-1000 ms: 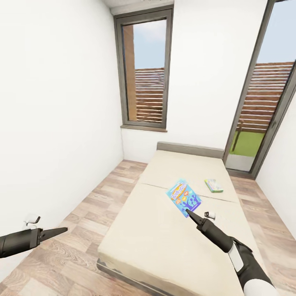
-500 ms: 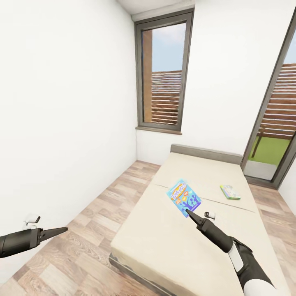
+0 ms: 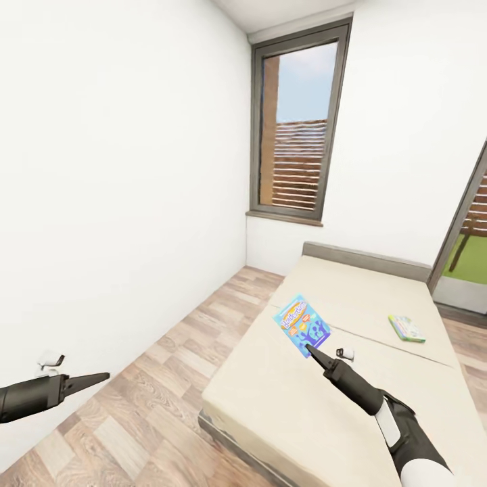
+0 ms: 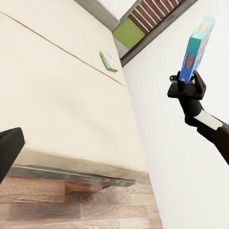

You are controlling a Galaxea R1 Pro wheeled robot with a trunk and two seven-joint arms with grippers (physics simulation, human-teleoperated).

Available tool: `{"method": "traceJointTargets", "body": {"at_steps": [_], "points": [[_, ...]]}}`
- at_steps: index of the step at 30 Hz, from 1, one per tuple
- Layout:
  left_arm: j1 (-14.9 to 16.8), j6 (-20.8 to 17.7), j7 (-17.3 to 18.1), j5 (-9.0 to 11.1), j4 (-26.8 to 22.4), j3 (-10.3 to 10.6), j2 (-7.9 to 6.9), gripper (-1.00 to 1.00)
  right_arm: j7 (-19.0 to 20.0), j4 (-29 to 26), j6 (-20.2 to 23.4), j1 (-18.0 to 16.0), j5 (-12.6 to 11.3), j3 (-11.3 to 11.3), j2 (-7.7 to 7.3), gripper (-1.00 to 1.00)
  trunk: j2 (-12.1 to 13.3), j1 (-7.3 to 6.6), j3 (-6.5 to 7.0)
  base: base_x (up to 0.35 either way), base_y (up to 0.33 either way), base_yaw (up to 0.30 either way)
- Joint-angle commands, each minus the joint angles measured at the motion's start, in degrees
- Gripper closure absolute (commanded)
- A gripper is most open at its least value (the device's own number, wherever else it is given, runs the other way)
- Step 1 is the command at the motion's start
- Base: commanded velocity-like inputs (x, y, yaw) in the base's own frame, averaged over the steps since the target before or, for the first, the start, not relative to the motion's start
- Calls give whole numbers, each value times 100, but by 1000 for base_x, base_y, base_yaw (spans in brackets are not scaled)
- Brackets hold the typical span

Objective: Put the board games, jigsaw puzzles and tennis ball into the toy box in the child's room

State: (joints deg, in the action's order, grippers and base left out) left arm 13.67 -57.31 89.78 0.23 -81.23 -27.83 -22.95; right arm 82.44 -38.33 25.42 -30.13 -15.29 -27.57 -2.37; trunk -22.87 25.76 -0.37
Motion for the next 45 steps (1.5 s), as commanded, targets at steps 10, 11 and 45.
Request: {"method": "traceJointTargets", "body": {"at_steps": [10,11,45], "points": [[4,-67,22,-5,1,-3,1,-100,16,1,60,-1,-9,-6,4,100,-5,2,62,-1,0,228],[4,-65,22,-5,1,-3,1,-100,15,1,60,-1,-9,-5,6,100,-5,2,68,0,0,227],[1,-85,22,3,-21,-194,-107,-100,-100,1,66,-1,-7,-3,8,100,-5,2,106,0,0,192]]}}
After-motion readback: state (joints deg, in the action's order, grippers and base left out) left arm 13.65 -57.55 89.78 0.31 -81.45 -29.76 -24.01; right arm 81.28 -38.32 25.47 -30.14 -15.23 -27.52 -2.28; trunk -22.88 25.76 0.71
